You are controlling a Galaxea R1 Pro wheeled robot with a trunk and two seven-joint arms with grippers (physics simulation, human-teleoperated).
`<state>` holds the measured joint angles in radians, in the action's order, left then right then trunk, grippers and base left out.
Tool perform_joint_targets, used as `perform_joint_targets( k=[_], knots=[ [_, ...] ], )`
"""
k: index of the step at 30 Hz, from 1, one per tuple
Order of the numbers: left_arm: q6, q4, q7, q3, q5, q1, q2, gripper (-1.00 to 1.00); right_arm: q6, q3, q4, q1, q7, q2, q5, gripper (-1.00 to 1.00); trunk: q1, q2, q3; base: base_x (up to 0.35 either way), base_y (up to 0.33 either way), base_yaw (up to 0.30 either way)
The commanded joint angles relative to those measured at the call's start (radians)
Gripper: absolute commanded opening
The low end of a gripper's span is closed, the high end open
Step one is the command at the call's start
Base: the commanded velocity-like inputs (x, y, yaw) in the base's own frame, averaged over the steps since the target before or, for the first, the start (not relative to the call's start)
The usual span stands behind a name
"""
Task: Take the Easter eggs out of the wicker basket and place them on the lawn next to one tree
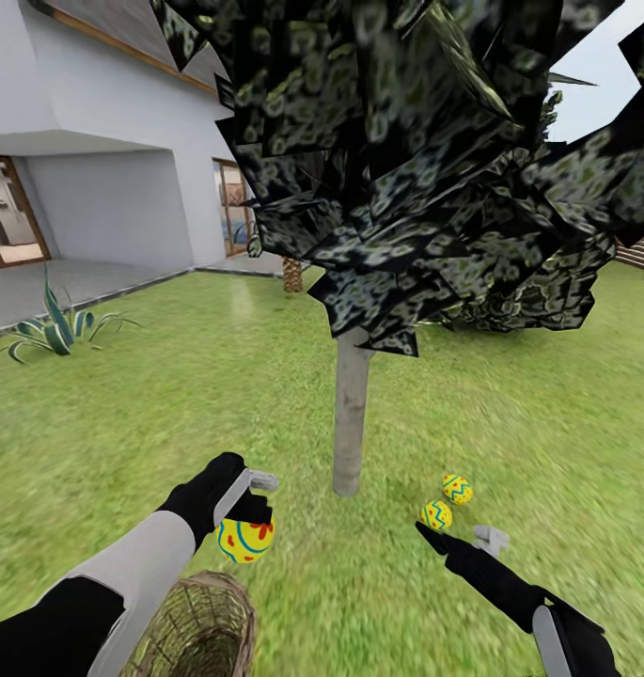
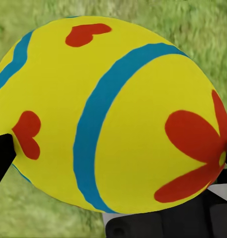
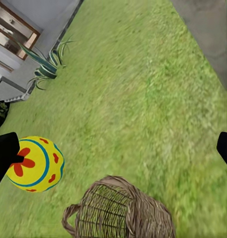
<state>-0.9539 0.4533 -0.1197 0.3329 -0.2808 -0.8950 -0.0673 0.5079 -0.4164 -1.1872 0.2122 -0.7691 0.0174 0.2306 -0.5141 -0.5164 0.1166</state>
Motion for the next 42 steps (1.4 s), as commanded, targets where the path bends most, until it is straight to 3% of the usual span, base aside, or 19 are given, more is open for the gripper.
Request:
perform_joint_targets(
  k=[1, 17, 24, 35, 42],
  knots=[
    [-0.003, 0.001, -0.009, 0.006, -0.011, -0.001, 0.0, -1.0, 0.008, -0.003, 0.0, 0.001, -0.003, 0.001, 0.005, 1.0, 0.003, 0.006, -0.003, 0.0, 0.0, -0.187],
    [-0.001, 0.001, -0.01, 0.007, -0.011, -0.001, 0.0, -1.0, 0.008, -0.001, 0.0, 0.002, -0.004, 0.001, 0.004, 1.0, 0.064, 0.116, -0.075, 0.0, 0.0, -0.187],
    [0.001, 0.01, -0.006, 0.009, -0.01, -0.001, 0.002, -1.0, 0.008, -0.003, 0.0, 0.002, -0.004, 0.001, 0.005, 1.0, 0.064, 0.116, -0.084, 0.0, -0.02, -0.187],
    [0.001, 0.011, -0.007, 0.009, -0.009, 0.001, 0.001, -1.0, 0.008, -0.002, 0.0, 0.001, -0.004, 0.001, 0.006, 1.0, 0.064, 0.116, -0.1, 0.0, -0.26, -0.187],
    [0.003, 0.01, -0.043, 0.07, -0.011, 0.001, 0.0, -1.0, 0.008, -0.005, 0.0, 0.001, -0.004, 0.001, 0.006, 1.0, 0.064, 0.116, -0.109, 0.0, -0.276, -0.187]
  ],
)
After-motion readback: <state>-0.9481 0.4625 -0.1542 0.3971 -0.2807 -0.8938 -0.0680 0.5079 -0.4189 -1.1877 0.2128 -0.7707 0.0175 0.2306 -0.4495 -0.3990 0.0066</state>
